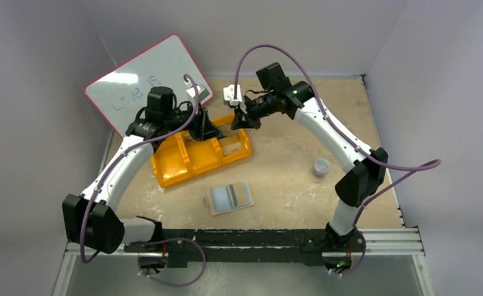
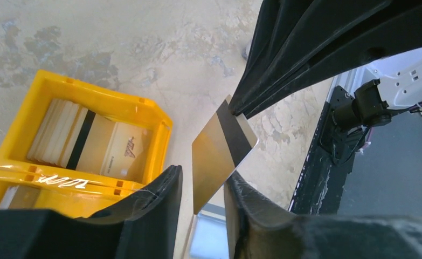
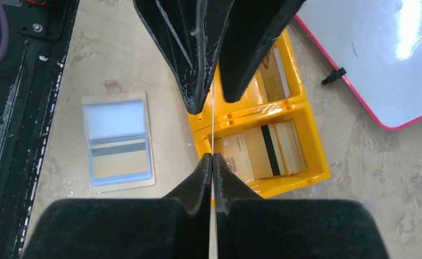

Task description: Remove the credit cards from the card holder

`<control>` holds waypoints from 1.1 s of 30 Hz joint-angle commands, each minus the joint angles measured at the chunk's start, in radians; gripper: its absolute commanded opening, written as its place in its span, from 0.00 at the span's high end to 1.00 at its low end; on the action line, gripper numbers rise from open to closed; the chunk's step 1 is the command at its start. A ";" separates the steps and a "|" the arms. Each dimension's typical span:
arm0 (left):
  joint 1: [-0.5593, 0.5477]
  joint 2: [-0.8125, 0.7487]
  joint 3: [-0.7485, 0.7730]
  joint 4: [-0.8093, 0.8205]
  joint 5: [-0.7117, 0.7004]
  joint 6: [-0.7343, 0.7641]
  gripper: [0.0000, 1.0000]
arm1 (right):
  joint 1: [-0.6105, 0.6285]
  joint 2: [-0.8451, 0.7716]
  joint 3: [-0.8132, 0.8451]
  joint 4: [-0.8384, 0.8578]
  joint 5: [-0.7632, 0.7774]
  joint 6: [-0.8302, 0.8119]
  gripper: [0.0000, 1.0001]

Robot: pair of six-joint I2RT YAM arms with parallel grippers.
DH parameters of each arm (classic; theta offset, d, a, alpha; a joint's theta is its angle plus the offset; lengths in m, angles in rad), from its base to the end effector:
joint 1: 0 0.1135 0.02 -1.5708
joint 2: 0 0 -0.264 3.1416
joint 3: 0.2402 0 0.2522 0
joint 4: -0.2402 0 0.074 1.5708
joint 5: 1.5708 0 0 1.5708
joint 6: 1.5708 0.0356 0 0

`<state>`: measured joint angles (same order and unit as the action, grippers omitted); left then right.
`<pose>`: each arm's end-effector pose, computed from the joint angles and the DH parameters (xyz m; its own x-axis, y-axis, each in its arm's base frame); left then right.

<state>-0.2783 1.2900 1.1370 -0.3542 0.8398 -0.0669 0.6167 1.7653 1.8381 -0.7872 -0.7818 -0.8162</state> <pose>0.2653 -0.1034 0.3416 -0.5201 0.1022 -0.8480 0.7761 0.4710 -0.4193 0.3004 0.2437 0.3851 0.2493 -0.4571 -0.8538 -0.9680 -0.0904 -0.2342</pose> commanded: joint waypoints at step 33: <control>-0.100 -0.321 -0.397 0.663 -0.237 -0.140 1.00 | 0.001 0.037 0.196 -0.064 -0.123 -0.128 0.70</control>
<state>-0.3683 0.9939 0.7567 0.2070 0.6571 -0.1932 0.6151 1.8111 1.9831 -0.8310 -0.8536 -0.8810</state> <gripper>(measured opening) 0.012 0.307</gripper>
